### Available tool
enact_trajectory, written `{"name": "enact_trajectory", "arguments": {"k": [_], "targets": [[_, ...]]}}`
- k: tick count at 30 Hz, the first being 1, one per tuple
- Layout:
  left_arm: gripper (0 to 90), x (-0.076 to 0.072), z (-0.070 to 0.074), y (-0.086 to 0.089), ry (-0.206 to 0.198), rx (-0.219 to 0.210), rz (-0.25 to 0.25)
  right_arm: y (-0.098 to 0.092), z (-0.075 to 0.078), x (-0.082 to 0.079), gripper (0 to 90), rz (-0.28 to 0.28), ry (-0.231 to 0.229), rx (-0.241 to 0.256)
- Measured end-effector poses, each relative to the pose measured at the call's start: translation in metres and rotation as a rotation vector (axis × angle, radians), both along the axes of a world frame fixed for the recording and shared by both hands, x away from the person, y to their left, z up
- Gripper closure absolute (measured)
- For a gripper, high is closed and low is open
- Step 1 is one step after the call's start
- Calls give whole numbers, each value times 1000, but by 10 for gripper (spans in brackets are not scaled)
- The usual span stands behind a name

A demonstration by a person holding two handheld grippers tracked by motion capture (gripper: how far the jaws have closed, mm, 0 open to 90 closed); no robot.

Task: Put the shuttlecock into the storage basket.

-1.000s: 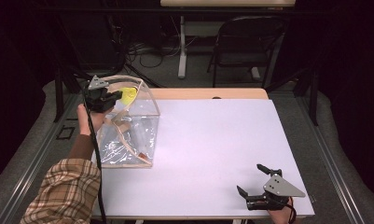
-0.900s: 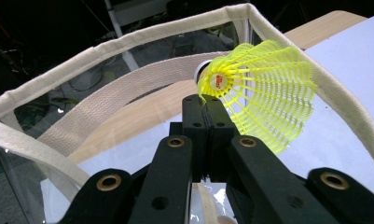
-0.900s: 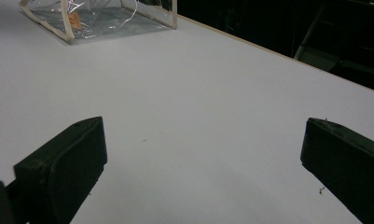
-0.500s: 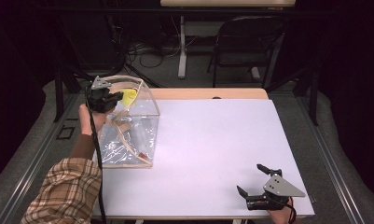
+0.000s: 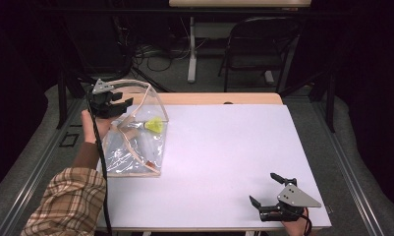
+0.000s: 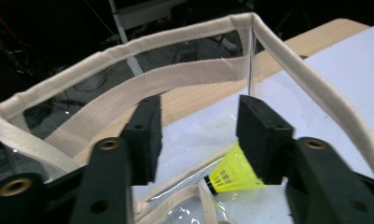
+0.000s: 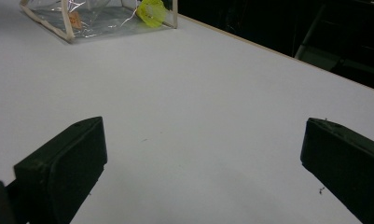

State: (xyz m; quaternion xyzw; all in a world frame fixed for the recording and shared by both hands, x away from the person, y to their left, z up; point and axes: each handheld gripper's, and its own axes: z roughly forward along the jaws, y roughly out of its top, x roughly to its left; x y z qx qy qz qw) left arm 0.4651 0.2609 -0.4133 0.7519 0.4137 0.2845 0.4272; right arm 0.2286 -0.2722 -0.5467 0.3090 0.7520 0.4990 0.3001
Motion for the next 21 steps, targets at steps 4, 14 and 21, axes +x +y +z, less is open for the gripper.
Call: {"name": "enact_trajectory", "arguments": {"k": [4, 14, 21], "targets": [[350, -5, 5, 2, -15, -21, 10, 0, 0, 0, 0, 0, 1, 1], [177, -20, 17, 4, -51, -39, 26, -2, -1, 1, 0, -1, 3, 9], [121, -31, 25, -6, -74, -44, -2, -2, -1, 1, 0, 2, 4, 10]]}}
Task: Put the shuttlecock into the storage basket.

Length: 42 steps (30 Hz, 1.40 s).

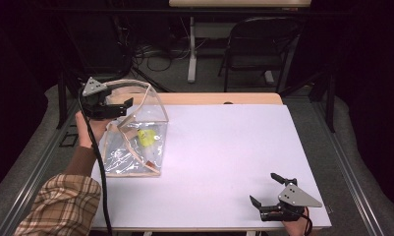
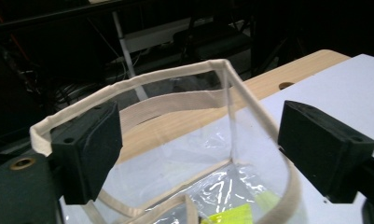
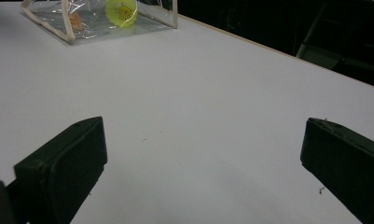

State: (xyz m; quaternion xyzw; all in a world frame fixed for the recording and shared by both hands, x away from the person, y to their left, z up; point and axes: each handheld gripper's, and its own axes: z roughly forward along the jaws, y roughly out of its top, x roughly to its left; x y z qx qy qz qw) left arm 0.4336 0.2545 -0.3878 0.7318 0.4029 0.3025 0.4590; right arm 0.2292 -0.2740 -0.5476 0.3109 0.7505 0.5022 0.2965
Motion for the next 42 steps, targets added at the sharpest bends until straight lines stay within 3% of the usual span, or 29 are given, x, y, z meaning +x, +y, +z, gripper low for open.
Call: {"name": "enact_trajectory", "arguments": {"k": [10, 19, 26, 30, 42], "targets": [[23, -13, 5, -13, -11, -16, -18, 0, 0, 0, 0, 1, 2, -4], [1, -22, -6, -19, -1, -23, -19, 3, 1, -1, 0, 3, 0, -14], [1, -40, -10, -23, -23, -15, -39, 3, 1, 0, 0, 4, -2, -9], [0, -53, -16, -24, -38, -17, -44, 2, 1, -1, 0, 2, 0, -13], [0, -79, -41, -25, -20, -22, -61, 3, 1, -1, 0, 0, -5, -14]]}}
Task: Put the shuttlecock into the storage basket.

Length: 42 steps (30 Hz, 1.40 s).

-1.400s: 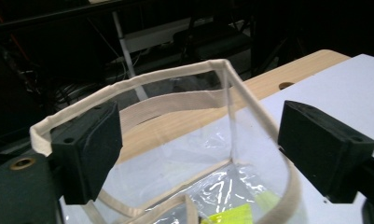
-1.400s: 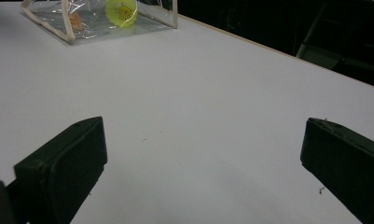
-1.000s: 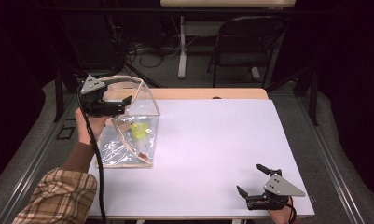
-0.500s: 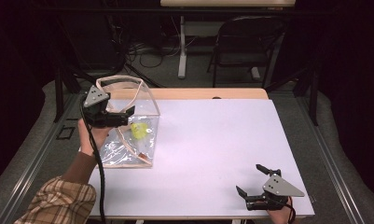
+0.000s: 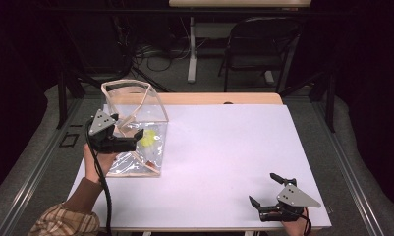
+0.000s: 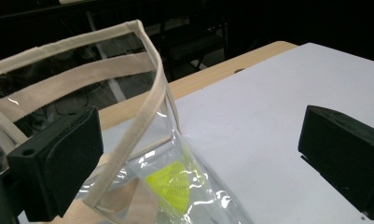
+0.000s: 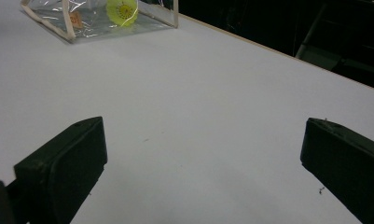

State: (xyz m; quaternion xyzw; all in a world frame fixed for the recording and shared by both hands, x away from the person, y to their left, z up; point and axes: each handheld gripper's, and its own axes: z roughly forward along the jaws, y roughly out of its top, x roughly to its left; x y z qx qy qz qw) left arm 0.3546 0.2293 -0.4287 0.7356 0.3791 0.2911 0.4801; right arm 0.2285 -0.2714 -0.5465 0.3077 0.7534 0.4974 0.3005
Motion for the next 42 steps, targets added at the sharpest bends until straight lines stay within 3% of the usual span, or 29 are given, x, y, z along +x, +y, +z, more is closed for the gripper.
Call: {"name": "enact_trajectory", "arguments": {"k": [19, 31, 42], "targets": [[0, -32, -33, 2, 8, 0, 3, 0, 0, 0, 0, 0, -3, 0], [0, -45, -54, 3, 29, -36, 4, 0, 0, 0, 0, 2, -2, -1], [0, -56, -71, 3, 50, -34, -6, 1, 0, 0, 0, 2, -1, -1]]}}
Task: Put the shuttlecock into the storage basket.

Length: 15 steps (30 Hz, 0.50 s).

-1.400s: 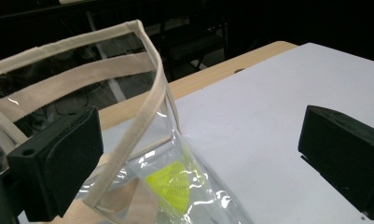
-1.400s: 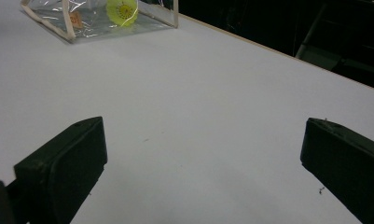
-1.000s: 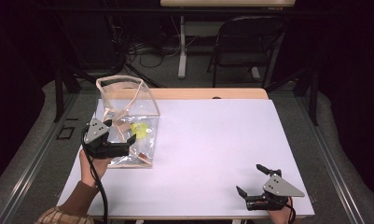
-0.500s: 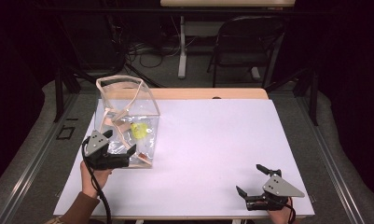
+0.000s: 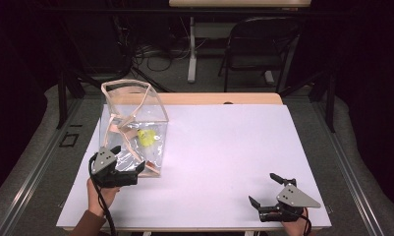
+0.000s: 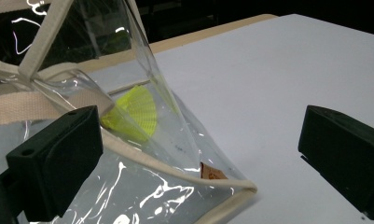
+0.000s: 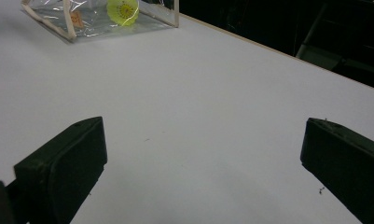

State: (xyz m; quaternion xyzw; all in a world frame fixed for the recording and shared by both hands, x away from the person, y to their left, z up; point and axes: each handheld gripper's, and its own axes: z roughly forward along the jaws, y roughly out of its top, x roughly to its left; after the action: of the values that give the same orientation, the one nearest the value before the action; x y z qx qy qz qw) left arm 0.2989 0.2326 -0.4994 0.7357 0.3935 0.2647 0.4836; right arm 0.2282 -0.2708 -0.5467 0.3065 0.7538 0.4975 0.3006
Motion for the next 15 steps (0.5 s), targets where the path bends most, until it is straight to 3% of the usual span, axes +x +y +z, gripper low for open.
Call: {"name": "enact_trajectory", "arguments": {"k": [15], "targets": [[0, -14, -24, 5, 21, 8, 13, 1, 0, 0, 0, 2, 0, -1]]}}
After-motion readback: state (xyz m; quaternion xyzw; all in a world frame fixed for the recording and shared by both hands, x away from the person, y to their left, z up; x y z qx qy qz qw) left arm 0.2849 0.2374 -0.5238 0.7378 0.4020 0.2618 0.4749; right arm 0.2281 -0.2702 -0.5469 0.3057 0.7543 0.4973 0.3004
